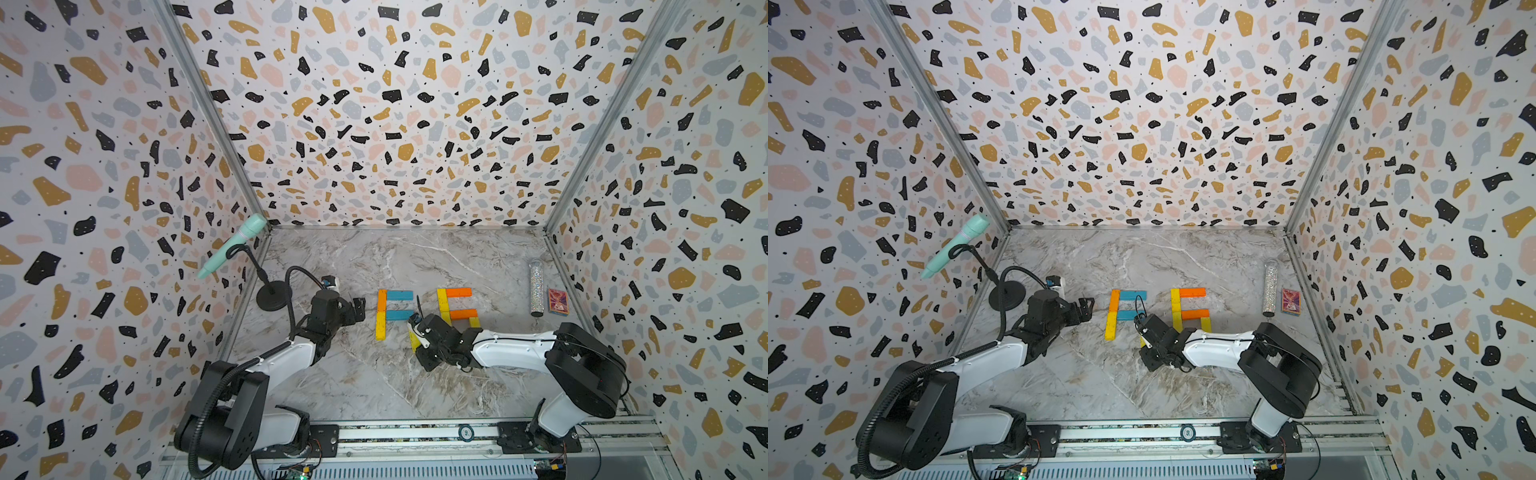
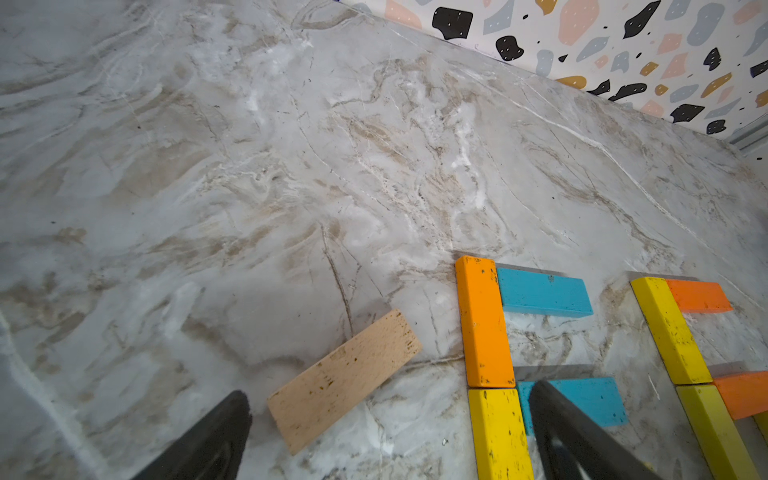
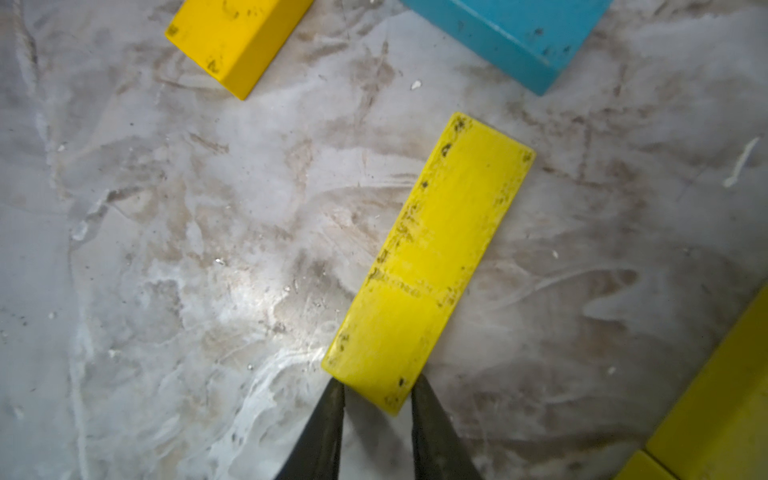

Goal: Assemble the number 6 with building blocks
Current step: Assemble the building block at the center of the board.

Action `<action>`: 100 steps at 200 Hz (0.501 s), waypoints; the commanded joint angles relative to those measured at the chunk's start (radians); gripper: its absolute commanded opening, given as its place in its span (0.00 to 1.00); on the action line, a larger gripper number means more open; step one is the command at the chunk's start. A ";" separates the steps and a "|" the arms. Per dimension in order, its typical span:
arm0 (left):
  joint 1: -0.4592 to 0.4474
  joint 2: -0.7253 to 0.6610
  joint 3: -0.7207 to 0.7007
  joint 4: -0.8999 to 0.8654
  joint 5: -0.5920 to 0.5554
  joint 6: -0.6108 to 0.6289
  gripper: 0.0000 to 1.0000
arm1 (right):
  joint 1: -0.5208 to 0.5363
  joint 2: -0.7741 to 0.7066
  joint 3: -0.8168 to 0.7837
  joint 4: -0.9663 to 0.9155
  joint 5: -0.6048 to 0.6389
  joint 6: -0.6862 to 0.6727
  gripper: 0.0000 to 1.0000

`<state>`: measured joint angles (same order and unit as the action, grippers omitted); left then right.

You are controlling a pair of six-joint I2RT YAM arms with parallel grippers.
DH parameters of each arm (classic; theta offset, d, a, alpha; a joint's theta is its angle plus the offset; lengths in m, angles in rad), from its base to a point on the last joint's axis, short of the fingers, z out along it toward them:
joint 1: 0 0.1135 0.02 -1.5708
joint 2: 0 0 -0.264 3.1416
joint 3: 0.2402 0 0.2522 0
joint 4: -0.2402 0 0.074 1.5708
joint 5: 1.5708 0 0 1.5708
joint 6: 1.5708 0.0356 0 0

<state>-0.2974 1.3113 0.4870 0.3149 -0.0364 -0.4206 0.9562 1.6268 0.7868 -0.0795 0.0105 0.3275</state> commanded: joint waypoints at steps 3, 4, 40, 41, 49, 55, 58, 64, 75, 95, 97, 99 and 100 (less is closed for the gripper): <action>0.001 -0.014 0.022 0.013 -0.015 0.018 1.00 | -0.010 0.023 0.023 -0.020 -0.004 -0.026 0.29; 0.001 -0.015 0.022 0.013 -0.016 0.018 1.00 | -0.011 0.023 0.023 -0.020 -0.004 -0.027 0.29; 0.001 -0.011 0.021 0.018 -0.017 0.019 0.99 | -0.017 0.039 0.023 -0.007 -0.032 -0.042 0.30; 0.001 -0.011 0.021 0.018 -0.017 0.018 0.99 | -0.017 0.039 0.023 -0.006 -0.033 -0.041 0.30; 0.002 -0.009 0.021 0.018 -0.017 0.018 0.99 | -0.015 0.037 0.023 -0.003 -0.036 -0.040 0.30; 0.001 -0.006 0.022 0.018 -0.017 0.019 1.00 | -0.013 0.035 0.022 -0.002 -0.036 -0.040 0.30; 0.001 -0.005 0.022 0.018 -0.017 0.019 1.00 | -0.011 0.035 0.022 -0.003 -0.035 -0.040 0.30; 0.001 -0.004 0.024 0.016 -0.017 0.019 0.99 | -0.011 0.033 0.022 -0.004 -0.031 -0.038 0.30; 0.002 -0.006 0.024 0.015 -0.017 0.019 0.99 | -0.010 0.024 0.019 -0.007 -0.023 -0.036 0.30; 0.001 -0.009 0.022 0.015 -0.014 0.018 1.00 | -0.010 0.013 0.008 -0.003 -0.023 -0.032 0.30; 0.001 -0.010 0.022 0.015 -0.014 0.020 1.00 | -0.011 0.014 0.006 -0.001 -0.024 -0.032 0.30; 0.001 -0.009 0.022 0.016 -0.014 0.019 0.99 | -0.011 0.013 0.004 0.000 -0.025 -0.031 0.30; 0.002 -0.009 0.022 0.016 -0.013 0.020 0.99 | -0.010 0.012 0.004 0.001 -0.024 -0.031 0.30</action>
<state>-0.2974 1.3109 0.4870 0.3145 -0.0429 -0.4141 0.9428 1.6501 0.8021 -0.0509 -0.0116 0.3004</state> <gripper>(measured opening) 0.995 0.304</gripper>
